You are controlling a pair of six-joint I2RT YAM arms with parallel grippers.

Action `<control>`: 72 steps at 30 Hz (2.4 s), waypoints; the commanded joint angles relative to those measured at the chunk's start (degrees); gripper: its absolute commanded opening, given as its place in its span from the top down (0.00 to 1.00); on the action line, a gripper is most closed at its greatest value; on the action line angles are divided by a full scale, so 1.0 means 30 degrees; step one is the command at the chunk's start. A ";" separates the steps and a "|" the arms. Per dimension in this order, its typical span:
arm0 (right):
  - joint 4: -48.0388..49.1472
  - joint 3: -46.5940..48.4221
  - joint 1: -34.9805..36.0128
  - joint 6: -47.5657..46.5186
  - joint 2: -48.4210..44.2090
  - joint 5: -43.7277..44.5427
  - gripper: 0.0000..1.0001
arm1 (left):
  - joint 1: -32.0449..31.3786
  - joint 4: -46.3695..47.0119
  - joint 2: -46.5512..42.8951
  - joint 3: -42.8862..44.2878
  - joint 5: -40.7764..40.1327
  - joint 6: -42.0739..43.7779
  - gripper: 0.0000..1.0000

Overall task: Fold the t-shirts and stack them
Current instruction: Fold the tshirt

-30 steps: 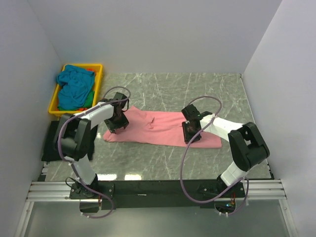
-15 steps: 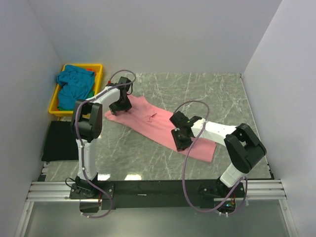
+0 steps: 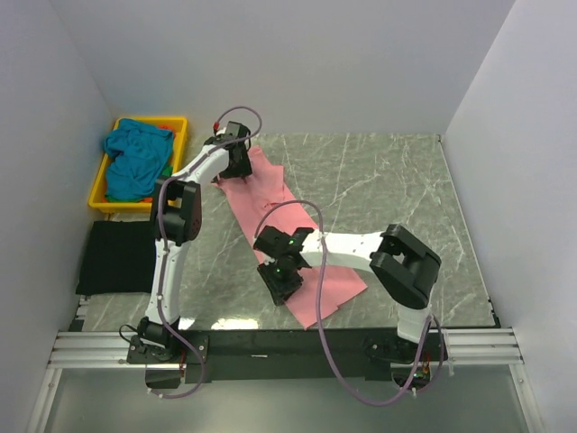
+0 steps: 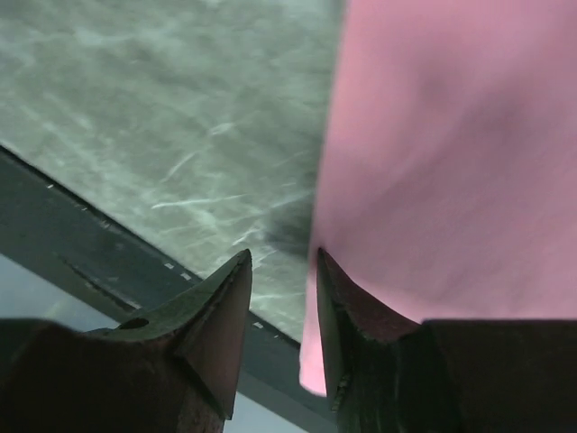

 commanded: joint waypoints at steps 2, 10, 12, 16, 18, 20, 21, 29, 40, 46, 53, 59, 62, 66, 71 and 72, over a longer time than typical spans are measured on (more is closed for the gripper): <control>-0.1626 0.1651 0.0195 0.0055 -0.0599 0.1149 0.57 | 0.0202 0.1620 0.1009 0.0590 0.0026 0.1676 0.09; -0.1309 -0.1151 -0.1209 0.0318 -0.4696 0.4672 0.57 | 0.0202 0.4639 -0.1917 0.0326 0.0699 0.2002 0.01; -0.0839 -0.2006 -0.2262 0.0435 -0.5345 0.4732 0.59 | 0.0202 0.4524 -0.2389 0.0531 0.0875 0.1505 0.01; 0.0421 -0.3238 -0.3348 -0.0237 -0.6080 0.5201 0.64 | 0.0056 0.4405 -0.4083 -0.0110 0.1257 0.0770 0.01; 0.0686 -0.3298 -0.3818 -0.0646 -0.5935 0.5288 0.68 | 0.0026 0.4406 -0.4644 -0.0637 0.1257 0.0420 0.01; 0.1125 -0.3416 -0.3994 -0.0853 -0.5671 0.5347 0.72 | -0.0032 0.4348 -0.5377 -0.0961 0.1344 0.0213 0.01; 0.1272 -0.3445 -0.4111 -0.0999 -0.5583 0.5405 0.73 | -0.0062 0.4405 -0.5611 -0.1339 0.1344 0.0038 0.01; 0.2269 -0.3270 -0.4463 -0.1264 -0.4177 0.5318 0.82 | -0.0735 0.4025 -0.5702 -0.2631 0.1374 -0.0081 0.01; 0.2446 -0.3855 -0.4463 -0.1264 -0.3502 0.6373 0.82 | -0.0882 0.4054 -0.3654 -0.2809 0.1373 -0.0051 0.01; 0.2124 -0.4206 -0.4434 -0.1322 -0.3180 0.5876 0.82 | -0.0912 0.3703 -0.2043 -0.2427 0.1783 -0.0285 0.01; 0.1567 -0.5114 -0.4112 -0.1000 -0.3648 0.5201 0.82 | -0.0970 0.3382 -0.0342 -0.1581 0.2165 -0.0374 0.01; 0.1127 -0.5613 -0.3615 -0.1029 -0.3825 0.4501 0.82 | -0.0941 0.2912 0.1006 -0.0204 0.2018 0.0036 0.01; 0.0981 -0.5321 -0.3468 -0.0942 -0.3649 0.3738 0.82 | -0.0941 0.2999 0.1475 0.0412 0.2194 0.0212 0.01; 0.1010 -0.4794 -0.3263 -0.0678 -0.3503 0.3239 0.81 | -0.0941 0.3263 0.2235 0.1321 0.2340 0.0738 0.00; 0.1126 -0.3974 -0.3116 -0.0005 -0.2918 0.2682 0.79 | -0.0853 0.3790 0.3116 0.2815 0.2516 0.1762 0.01; 0.1156 -0.3712 -0.3087 0.0054 -0.2829 0.2652 0.78 | -0.0795 0.4052 0.3320 0.2933 0.2574 0.1881 0.01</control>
